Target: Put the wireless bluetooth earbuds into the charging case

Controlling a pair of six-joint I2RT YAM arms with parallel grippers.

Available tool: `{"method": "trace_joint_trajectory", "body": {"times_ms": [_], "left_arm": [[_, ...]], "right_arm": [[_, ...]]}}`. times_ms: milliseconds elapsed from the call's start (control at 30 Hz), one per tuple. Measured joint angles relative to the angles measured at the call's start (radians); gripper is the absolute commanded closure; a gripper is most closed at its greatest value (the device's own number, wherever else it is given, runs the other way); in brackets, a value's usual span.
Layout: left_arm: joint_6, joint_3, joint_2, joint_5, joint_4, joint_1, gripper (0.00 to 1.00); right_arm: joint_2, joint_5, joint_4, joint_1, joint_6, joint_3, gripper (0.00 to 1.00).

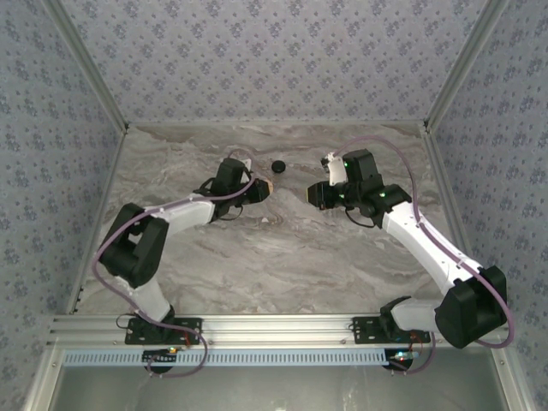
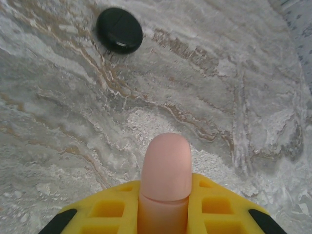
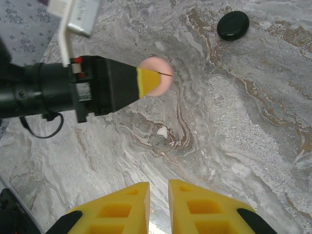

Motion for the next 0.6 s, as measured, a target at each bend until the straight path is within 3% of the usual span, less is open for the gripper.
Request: {"method": "trace_joint_trajectory", "body": {"times_ms": [600], "left_arm": [[-0.020, 0.246, 0.286, 0.104, -0.048, 0.021, 0.96]], "right_arm": [[0.012, -0.002, -0.018, -0.003, -0.001, 0.000, 0.81]]}}
